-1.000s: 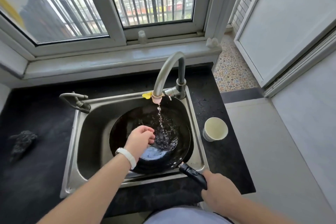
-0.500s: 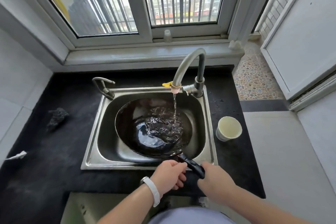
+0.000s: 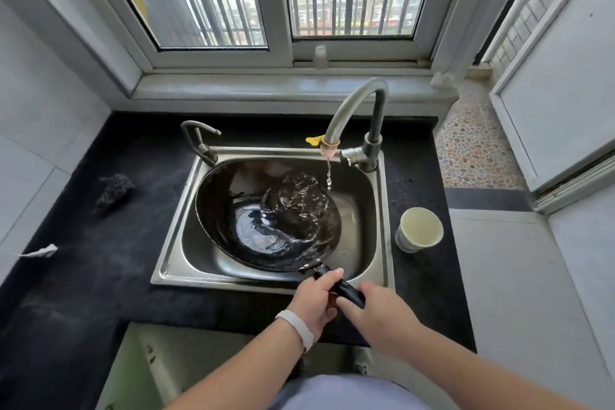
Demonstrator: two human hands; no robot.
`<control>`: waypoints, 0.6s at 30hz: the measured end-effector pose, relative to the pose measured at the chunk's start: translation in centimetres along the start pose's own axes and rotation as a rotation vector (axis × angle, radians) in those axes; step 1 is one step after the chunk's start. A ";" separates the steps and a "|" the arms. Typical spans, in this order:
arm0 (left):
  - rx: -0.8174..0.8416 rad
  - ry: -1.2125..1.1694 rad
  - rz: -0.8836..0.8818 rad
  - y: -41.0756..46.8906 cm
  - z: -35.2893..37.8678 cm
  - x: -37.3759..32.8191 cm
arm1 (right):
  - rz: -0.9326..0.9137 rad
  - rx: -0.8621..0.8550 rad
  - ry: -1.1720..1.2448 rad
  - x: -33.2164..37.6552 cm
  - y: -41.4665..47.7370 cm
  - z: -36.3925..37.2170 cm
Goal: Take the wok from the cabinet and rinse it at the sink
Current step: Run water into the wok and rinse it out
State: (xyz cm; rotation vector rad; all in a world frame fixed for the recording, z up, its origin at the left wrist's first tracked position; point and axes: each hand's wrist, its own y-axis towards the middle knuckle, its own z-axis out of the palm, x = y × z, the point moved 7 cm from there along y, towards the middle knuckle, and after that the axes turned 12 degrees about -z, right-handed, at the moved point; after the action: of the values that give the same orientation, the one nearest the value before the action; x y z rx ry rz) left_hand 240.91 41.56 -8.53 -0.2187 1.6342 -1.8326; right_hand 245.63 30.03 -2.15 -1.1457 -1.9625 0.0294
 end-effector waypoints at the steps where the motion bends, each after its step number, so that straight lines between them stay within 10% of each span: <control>1: 0.006 -0.018 0.010 0.0 0.1 0.0 | -0.001 0.005 0.007 0.0 0.0 -0.1; 18: -0.072 0.039 0.121 -1.6 -1.4 -1.8 | 0.088 0.153 0.481 1.5 0.2 0.7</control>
State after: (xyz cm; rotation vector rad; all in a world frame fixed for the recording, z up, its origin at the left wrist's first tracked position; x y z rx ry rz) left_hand 241.00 43.75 -6.73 -0.1133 1.7042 -1.6993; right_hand 245.03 31.48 -1.73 -1.0257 -1.4598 -0.0454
